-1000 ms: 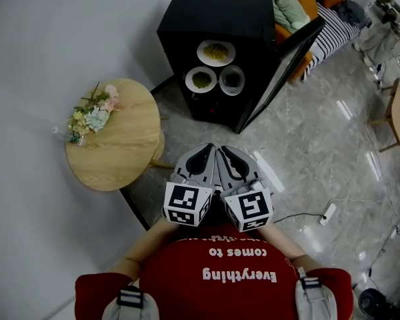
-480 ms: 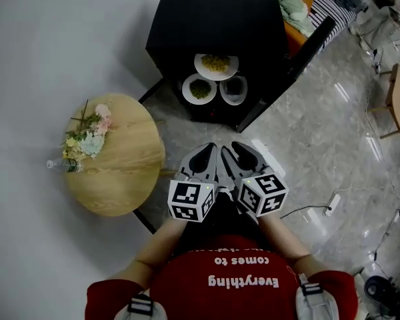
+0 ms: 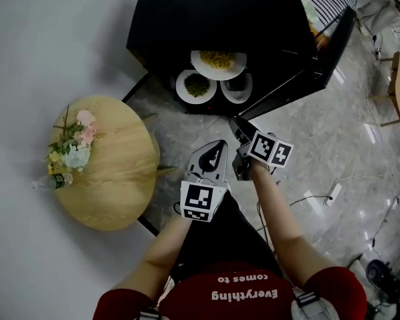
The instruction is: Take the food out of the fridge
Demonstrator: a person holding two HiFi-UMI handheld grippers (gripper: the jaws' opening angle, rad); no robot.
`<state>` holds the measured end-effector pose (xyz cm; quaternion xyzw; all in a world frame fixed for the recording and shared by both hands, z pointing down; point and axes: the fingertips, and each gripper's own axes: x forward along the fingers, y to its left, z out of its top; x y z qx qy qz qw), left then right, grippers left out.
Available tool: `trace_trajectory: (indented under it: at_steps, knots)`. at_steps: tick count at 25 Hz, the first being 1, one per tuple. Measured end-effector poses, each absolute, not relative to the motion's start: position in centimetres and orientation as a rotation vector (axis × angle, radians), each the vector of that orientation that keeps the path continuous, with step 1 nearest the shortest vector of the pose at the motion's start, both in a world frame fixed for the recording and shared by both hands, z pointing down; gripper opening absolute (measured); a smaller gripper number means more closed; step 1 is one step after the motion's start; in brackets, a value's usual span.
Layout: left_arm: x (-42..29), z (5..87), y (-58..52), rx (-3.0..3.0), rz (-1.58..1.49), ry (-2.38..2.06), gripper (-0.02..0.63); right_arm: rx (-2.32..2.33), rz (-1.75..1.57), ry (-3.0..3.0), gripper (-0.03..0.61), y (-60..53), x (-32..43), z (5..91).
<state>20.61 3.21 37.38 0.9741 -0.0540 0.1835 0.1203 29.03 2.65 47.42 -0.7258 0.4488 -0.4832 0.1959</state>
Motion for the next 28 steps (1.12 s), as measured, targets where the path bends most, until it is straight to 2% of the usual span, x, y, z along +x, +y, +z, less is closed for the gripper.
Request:
trace_trajectory:
  at_steps: [5,9,20,21,22,24,28]
  knots:
    - [20.3,40.5,2.9,2.821,0.527,-0.15,0.006,-1.694,-1.46,0.894,0.173,2.0,31.7,54.0]
    - [17.7,44.4,2.2,2.775,0.611,-0.2,0.005,-1.616,-1.426,0.704,0.178,2.2,33.9,57.9]
    - [12.0,50.2,-0.7,2.643,0.757,-0.36,0.006,-1.446,-1.302,0.52,0.181,-0.1,37.5,61.0]
    - [12.1,50.1,-0.6,2.642,0.749,-0.358,0.005,-1.429,-1.281,0.513,0.171,-0.2,37.5,60.8]
    - [12.3,50.0,-0.6,2.643,0.739,-0.353,0.006,-1.42,-1.26,0.51,0.11,-0.3,37.6,60.6]
    - [12.6,49.8,-0.3,2.646,0.727,-0.339,0.006,-1.429,-1.227,0.523,0.049,-0.5,37.6,60.1]
    - [13.1,49.5,0.4,2.65,0.725,-0.304,0.006,-1.447,-1.217,0.542,0.043,-0.4,37.4,59.9]
